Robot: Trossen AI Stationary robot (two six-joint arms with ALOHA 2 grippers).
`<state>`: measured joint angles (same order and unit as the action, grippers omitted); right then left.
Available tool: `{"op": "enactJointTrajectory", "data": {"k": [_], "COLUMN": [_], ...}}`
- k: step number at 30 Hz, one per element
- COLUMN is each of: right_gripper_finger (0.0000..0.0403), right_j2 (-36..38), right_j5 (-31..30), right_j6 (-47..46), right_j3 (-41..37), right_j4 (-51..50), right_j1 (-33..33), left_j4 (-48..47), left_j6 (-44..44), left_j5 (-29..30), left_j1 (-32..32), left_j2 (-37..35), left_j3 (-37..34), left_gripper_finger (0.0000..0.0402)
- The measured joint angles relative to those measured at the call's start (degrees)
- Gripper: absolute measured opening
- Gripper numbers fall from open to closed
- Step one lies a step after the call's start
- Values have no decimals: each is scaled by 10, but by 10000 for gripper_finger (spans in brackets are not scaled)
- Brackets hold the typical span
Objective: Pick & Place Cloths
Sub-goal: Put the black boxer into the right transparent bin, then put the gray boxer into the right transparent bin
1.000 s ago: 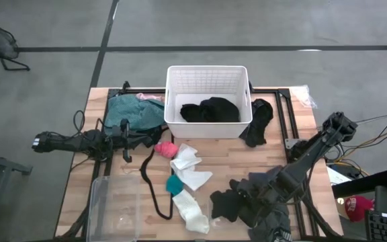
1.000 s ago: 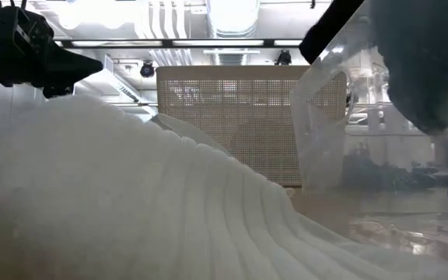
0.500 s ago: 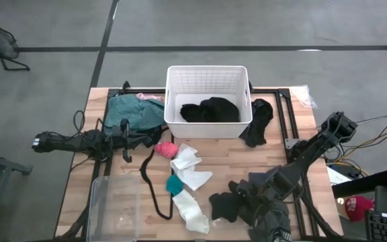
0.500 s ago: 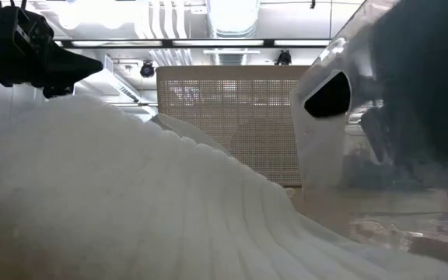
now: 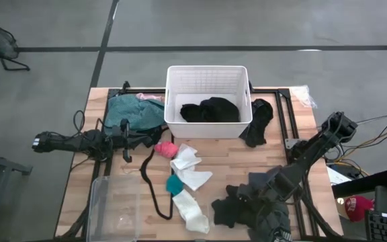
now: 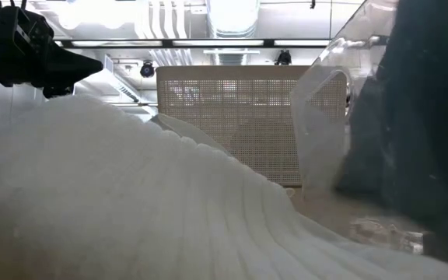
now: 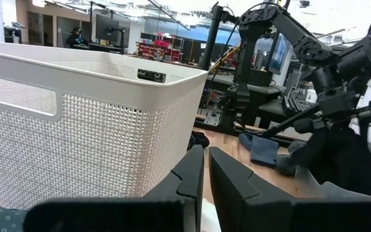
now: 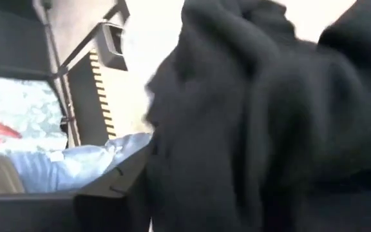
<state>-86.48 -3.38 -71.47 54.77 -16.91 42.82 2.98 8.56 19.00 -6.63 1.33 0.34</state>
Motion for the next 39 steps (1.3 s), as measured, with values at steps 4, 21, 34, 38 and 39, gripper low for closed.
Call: {"op": "enactJointTrajectory", "data": {"k": [4,21,34,38,39], "right_gripper_finger": [240,242,301,316,319], "right_j2": [0,4,12,12,12], "right_j5": [-5,71,85,86,85], "right_j6": [51,41,-94,-150,-158], "right_j3": [22,70,88,66,65], "right_j4": [3,-147,-288,-287,-287], "right_j1": [5,17,118,141,144], "left_j4": [0,0,0,0,0], "left_j6": [0,0,0,0,0], "left_j5": [0,0,0,0,0], "left_j1": [0,0,0,0,0], "left_j2": [0,0,0,0,0], "left_j3": [0,0,0,0,0], "left_gripper_finger": [30,30,30,30,30]}}
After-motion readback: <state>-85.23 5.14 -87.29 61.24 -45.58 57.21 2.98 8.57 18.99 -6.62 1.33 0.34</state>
